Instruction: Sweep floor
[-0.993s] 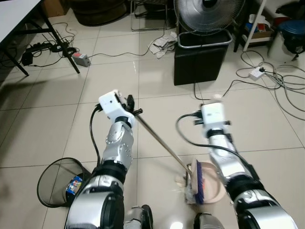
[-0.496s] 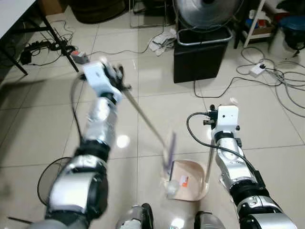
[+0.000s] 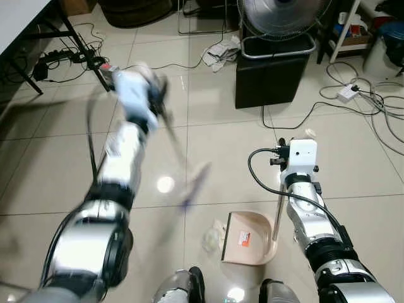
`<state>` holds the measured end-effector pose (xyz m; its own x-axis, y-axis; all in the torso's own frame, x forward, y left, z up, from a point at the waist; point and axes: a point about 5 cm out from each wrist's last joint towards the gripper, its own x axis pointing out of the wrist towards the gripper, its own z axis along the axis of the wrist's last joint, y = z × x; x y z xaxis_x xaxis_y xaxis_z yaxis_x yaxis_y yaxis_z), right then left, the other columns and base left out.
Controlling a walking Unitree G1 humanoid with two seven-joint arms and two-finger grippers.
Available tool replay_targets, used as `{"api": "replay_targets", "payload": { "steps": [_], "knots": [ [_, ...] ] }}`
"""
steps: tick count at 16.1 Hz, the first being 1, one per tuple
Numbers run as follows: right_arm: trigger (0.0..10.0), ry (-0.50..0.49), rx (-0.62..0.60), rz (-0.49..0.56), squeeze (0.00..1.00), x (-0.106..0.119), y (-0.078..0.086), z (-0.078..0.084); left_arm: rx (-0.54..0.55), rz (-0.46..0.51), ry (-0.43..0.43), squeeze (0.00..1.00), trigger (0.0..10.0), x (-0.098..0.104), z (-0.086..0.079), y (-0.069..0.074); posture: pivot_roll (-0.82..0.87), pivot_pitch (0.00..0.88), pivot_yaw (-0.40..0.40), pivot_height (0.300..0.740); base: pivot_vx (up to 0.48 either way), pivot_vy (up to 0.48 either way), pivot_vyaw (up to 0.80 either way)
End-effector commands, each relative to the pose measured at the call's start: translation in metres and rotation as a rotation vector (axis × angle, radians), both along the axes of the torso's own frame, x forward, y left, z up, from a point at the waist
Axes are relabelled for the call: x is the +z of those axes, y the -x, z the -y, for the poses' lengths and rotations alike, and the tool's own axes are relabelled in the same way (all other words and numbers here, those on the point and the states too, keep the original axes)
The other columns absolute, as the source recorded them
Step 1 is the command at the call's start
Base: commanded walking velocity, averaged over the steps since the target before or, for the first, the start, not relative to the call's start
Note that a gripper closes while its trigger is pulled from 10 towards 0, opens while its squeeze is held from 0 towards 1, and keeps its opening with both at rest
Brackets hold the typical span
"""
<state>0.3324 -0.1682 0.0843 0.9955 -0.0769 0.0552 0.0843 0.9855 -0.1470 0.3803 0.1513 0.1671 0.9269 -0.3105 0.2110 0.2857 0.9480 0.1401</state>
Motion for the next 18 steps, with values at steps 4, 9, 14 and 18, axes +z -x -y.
{"api": "replay_targets", "payload": {
  "steps": [4,9,14,18],
  "knots": [
    [10.0,-0.037,0.021,0.073,0.00,0.018,-0.003,-0.003,0.026,-0.082,-0.100,0.00,10.0,-0.034,-0.003,0.012,0.01,0.139,0.153,0.740,0.000,0.000,0.00],
    [10.0,-0.030,0.006,0.167,0.00,0.061,-0.002,0.019,0.113,-0.134,-0.058,0.00,10.0,-0.052,-0.001,0.019,0.00,0.141,0.151,0.740,0.000,0.000,0.00],
    [10.0,0.100,-0.034,0.175,0.00,0.070,0.004,0.041,0.146,-0.151,-0.026,0.00,10.0,-0.057,0.003,0.020,-0.01,0.145,0.151,0.740,0.000,0.000,0.00],
    [10.0,0.226,0.016,0.116,0.00,0.041,0.003,0.023,0.178,-0.165,0.019,0.00,10.0,-0.058,0.008,0.019,0.00,0.151,0.158,0.740,0.000,0.000,0.00]
  ]
}}
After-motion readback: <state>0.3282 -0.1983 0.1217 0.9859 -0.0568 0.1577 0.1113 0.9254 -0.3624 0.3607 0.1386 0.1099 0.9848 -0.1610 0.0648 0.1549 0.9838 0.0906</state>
